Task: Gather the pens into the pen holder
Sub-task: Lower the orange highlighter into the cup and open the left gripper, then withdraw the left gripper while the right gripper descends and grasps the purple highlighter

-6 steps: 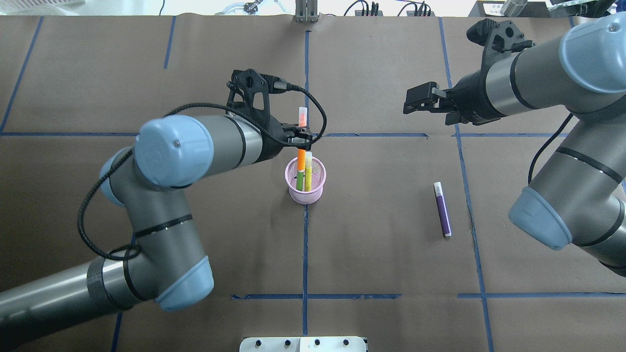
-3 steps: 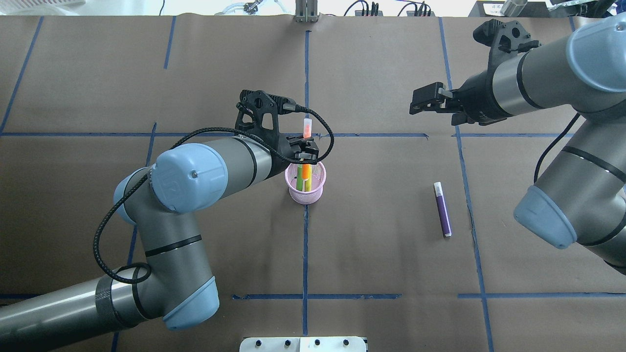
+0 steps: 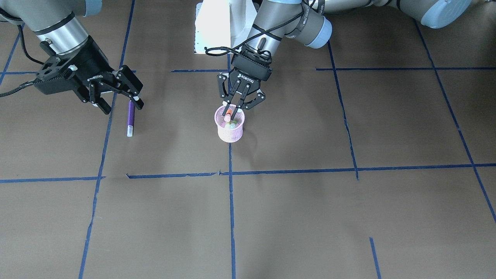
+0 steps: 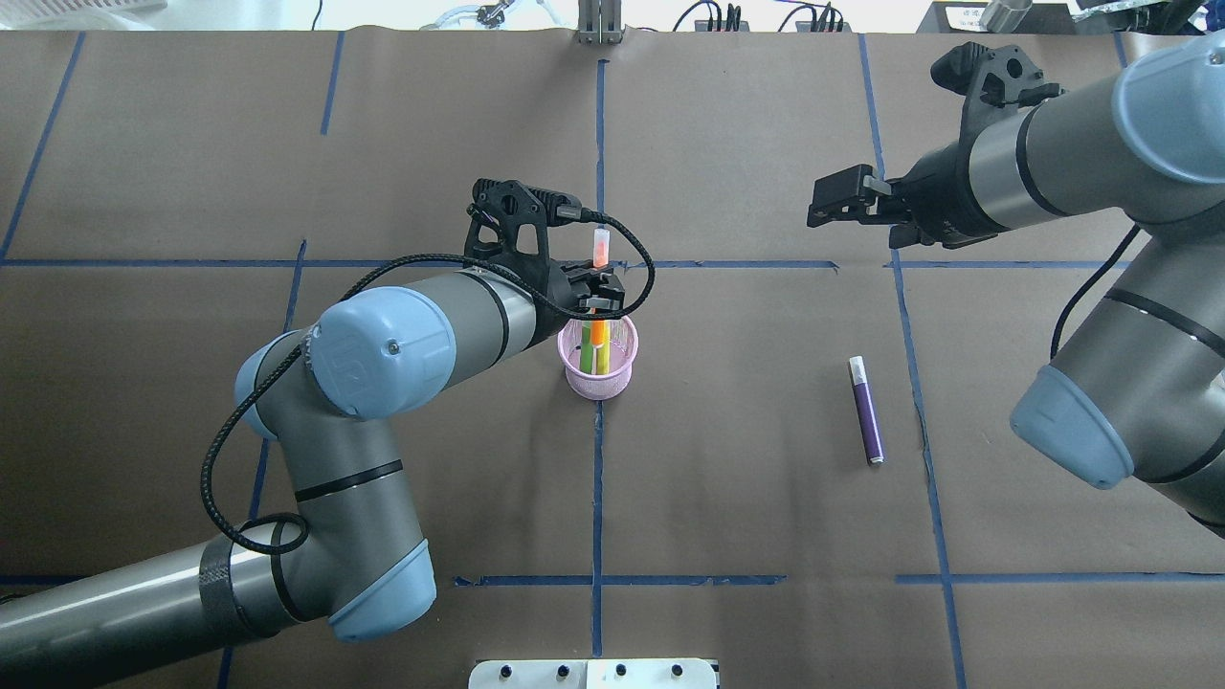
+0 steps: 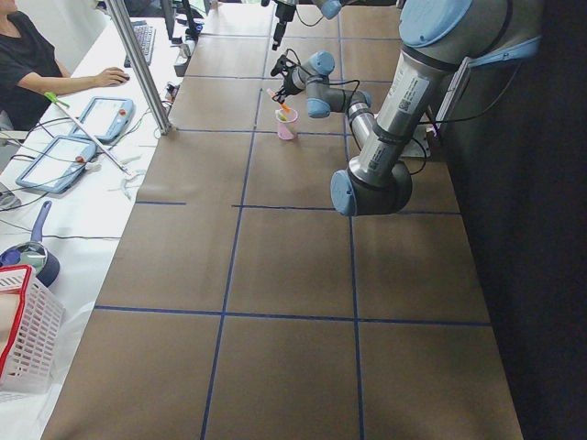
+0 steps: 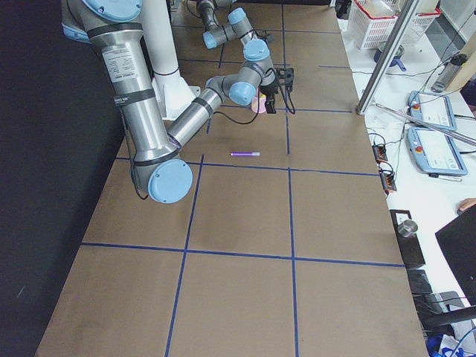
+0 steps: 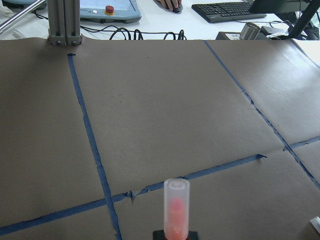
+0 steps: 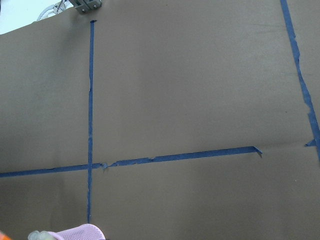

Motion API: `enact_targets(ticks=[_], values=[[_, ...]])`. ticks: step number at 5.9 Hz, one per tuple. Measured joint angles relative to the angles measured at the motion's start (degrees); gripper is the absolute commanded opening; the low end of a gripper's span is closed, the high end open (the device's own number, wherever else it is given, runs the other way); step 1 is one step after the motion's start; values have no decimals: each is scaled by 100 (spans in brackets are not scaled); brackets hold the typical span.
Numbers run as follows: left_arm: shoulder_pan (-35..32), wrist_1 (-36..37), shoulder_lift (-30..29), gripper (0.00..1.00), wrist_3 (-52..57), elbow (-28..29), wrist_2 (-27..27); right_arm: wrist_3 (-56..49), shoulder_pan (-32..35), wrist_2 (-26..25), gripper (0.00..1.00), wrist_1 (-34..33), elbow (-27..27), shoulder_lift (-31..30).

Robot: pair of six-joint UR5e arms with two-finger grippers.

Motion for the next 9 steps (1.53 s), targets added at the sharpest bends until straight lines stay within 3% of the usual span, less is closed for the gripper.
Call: enact_targets(ticks=[2,5,8,9], values=[[-5,-32,-1,78,13,-13,7,-59,70,127,100,-12,14,-104],[-430,529,80,78,35,-141,-240,-1036,611,1235,100,-94,-579,-559],[-1501,2054,539,78,774,-615,-2086,-1931,687,2070,99,-135,-1712,-506],[-1684,2930,679,78,945,-912,-2479,-1954,519,2205,98,-337,-1897,-385]])
